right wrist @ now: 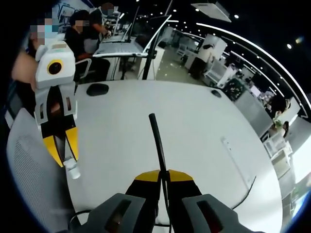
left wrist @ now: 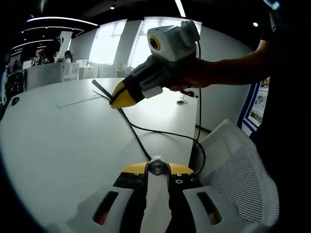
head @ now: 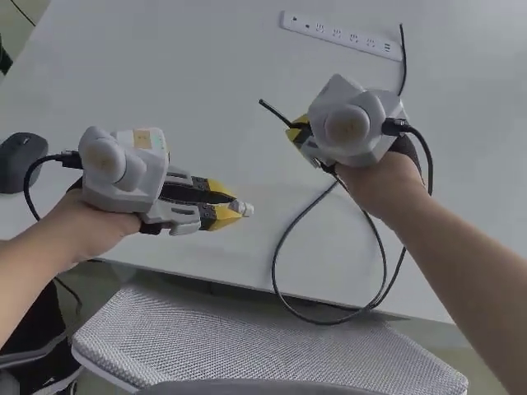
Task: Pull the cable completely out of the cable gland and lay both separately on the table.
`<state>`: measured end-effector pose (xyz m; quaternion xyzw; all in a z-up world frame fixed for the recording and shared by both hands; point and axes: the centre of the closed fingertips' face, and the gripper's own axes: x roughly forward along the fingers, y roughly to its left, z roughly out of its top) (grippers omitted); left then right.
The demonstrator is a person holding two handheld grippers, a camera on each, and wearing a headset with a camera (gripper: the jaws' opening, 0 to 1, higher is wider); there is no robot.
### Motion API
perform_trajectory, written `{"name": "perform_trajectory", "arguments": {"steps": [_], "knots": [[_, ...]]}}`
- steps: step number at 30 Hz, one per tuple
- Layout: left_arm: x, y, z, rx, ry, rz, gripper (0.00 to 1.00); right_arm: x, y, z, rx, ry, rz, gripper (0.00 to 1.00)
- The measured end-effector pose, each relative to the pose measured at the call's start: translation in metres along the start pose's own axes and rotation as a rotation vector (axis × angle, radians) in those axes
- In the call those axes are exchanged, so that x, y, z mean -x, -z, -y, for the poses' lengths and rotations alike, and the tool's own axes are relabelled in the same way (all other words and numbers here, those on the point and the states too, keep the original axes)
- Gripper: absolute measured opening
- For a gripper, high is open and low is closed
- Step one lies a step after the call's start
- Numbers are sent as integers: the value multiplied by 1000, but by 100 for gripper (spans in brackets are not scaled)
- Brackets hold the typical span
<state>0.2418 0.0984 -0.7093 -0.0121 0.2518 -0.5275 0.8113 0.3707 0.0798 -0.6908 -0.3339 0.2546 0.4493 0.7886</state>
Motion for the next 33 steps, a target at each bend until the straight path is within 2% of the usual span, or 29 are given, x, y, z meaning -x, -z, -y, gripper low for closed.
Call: {"name": "perform_trajectory", "arguments": {"steps": [7,9,11,15,19,23,28,33], "knots": [[7,10,-9,25,-28,28,15,-31,-15,-16,22,-45,-3,0],[8,13,-11,27,-34,28,15,-37,-19,-19,39,-53,2,0],[8,18,-14,21,-42,10,15,-46,-21,-22,50,-63,-5,0],[7,22,-17,28,-43,14,15,-63,-26,-30,84,-87,-6,0],[5,30,-21,35,-49,1,15,-78,-29,-42,109,-122,-2,0],[6,36,-26,46,-57,2,15,-93,-35,-55,166,-159,-1,0],[5,46,-33,55,-67,-1,15,-111,-44,-66,188,-198,10,0],[3,53,-39,76,-76,13,15,-128,-42,-77,228,-232,-6,0]]}}
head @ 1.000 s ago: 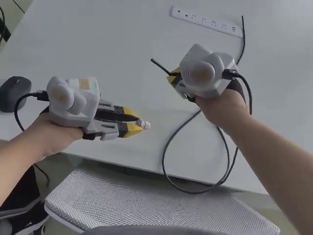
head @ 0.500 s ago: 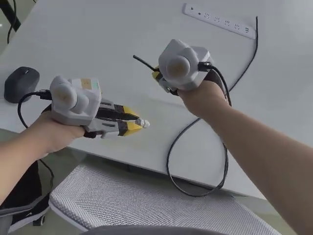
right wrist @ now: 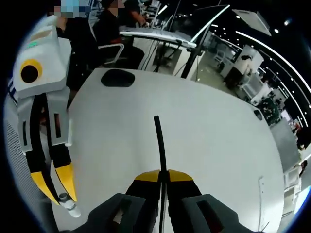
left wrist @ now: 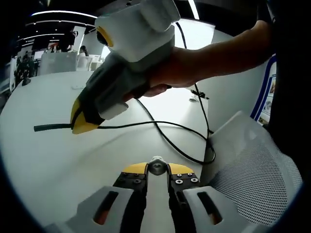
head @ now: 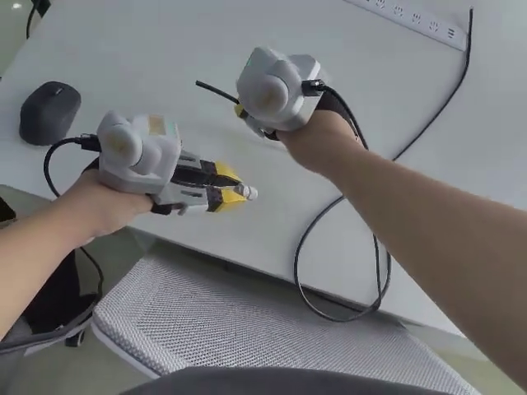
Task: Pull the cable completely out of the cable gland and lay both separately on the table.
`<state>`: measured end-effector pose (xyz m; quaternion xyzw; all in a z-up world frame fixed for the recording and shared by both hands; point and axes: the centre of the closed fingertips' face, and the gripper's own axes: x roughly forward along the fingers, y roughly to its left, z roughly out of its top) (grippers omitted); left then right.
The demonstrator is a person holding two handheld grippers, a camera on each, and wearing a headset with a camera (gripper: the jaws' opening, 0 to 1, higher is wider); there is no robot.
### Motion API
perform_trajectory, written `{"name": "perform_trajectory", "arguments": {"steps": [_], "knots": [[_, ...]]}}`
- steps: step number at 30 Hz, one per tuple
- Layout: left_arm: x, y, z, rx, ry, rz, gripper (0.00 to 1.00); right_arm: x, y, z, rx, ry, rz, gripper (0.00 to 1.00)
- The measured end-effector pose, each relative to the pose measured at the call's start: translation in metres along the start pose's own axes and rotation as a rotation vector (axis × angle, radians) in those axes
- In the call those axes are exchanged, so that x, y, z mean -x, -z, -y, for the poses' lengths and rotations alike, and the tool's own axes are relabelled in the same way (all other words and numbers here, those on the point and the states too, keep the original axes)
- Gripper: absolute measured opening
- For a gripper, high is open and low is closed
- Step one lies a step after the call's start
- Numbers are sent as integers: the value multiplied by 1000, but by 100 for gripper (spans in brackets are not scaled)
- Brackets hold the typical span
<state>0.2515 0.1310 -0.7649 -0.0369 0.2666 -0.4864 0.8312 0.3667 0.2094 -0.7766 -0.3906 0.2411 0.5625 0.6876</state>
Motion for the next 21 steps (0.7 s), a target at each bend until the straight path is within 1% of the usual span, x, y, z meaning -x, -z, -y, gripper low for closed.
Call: {"name": "perform_trajectory", "arguments": {"steps": [2,5,10,13,17,21], "knots": [[-2,4,-2,0,-1,-3,15,-7,3,-5,1,-19,-11,0],[-4,10,-3,13,-5,-10,15,-13,7,-11,10,-36,-17,0],[-5,13,-4,23,-17,-4,15,-15,8,-12,-3,-41,-17,0],[-8,20,-8,27,-32,-16,15,-18,11,-12,-4,-50,-22,0],[-9,23,-12,33,-47,-15,16,-20,12,-13,2,-56,-29,0],[-10,28,-14,37,-57,-26,16,-24,14,-19,11,-72,-36,0]]}}
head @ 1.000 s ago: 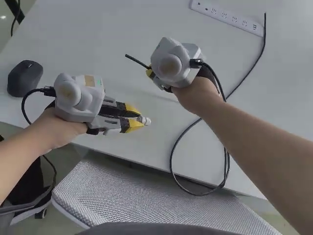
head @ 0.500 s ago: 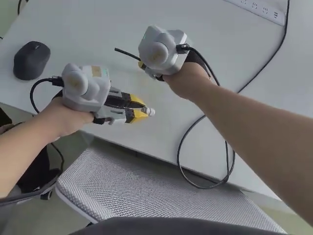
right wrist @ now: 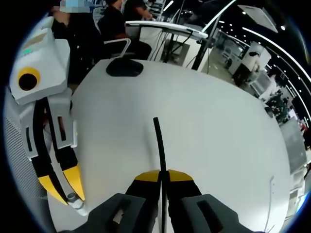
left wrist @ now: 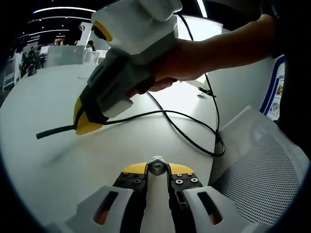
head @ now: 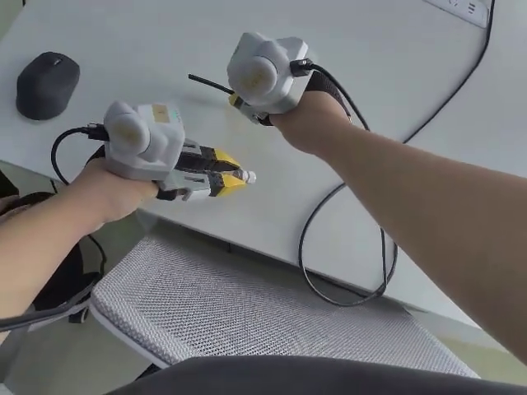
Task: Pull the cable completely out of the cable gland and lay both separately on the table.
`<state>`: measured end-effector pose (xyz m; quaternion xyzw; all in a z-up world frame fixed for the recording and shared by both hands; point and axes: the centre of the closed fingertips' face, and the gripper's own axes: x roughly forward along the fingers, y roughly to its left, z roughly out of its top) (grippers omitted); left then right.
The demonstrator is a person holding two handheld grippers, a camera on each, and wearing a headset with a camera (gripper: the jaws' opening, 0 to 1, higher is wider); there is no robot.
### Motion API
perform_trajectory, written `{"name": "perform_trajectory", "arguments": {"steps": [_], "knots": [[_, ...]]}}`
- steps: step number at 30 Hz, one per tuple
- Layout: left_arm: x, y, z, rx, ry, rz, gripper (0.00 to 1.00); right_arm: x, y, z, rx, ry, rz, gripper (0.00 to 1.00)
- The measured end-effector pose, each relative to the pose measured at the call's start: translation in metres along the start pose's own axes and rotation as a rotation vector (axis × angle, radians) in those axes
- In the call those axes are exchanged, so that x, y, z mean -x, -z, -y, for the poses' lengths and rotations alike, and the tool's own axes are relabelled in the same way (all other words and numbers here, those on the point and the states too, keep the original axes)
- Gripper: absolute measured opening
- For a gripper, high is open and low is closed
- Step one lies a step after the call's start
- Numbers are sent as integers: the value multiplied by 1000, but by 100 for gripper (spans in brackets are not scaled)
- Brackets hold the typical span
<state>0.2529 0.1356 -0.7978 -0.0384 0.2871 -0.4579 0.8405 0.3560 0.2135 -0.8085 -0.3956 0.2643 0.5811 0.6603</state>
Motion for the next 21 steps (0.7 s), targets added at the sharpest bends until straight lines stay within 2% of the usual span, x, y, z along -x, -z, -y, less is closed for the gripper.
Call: {"name": "perform_trajectory", "arguments": {"steps": [5,10,16,21], "knots": [[1,3,-2,3,-14,-4,16,-4,2,-4,7,-9,-7,0],[2,7,-6,-1,-31,-20,16,-5,3,-6,-20,-26,-8,0],[2,10,-7,-22,-31,-43,16,-8,5,-9,-37,-44,-13,0],[2,10,-7,-28,-32,-46,16,-6,4,-9,-60,-42,-10,0]]}}
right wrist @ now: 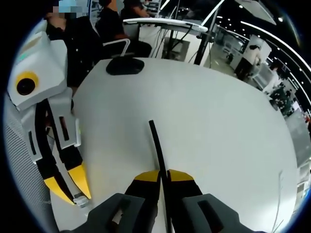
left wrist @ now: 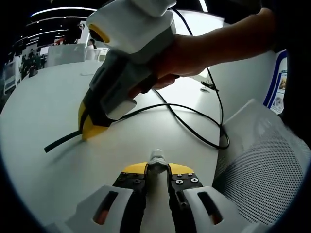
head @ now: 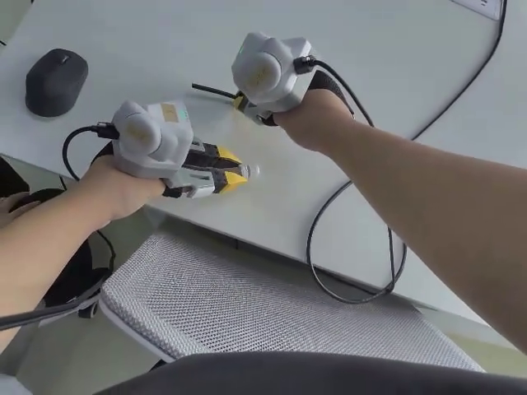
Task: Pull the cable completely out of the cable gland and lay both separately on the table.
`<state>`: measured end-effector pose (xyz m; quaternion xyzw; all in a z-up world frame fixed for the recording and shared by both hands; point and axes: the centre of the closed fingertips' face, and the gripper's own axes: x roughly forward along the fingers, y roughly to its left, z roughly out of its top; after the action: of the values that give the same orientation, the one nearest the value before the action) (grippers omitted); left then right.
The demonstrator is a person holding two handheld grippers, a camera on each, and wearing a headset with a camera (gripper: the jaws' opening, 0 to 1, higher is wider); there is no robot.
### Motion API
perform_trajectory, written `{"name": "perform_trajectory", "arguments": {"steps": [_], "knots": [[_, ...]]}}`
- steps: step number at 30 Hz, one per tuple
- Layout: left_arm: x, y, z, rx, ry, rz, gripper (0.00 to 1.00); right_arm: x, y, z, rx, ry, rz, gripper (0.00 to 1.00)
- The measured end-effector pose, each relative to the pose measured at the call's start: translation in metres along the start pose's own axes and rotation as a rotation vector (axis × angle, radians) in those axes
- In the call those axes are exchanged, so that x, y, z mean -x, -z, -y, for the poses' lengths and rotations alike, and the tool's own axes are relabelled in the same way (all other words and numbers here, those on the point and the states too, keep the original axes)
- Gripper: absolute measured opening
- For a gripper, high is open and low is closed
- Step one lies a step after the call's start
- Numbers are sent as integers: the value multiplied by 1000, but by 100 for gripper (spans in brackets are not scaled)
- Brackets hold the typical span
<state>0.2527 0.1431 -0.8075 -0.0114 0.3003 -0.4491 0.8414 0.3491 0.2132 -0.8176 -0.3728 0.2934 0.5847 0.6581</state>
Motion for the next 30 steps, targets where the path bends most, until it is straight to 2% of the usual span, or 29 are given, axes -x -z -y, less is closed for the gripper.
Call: {"name": "perform_trajectory", "arguments": {"steps": [8,17,20,30], "knots": [[-2,3,-1,-63,-16,-53,16,0,0,-1,-10,-6,-3,1],[-1,6,-3,-55,-19,-66,16,0,0,2,26,11,-26,3],[0,7,-3,-63,-22,-76,16,2,0,3,10,14,-20,5],[4,9,-4,-60,-33,-89,20,21,-3,14,-12,49,14,18]]}}
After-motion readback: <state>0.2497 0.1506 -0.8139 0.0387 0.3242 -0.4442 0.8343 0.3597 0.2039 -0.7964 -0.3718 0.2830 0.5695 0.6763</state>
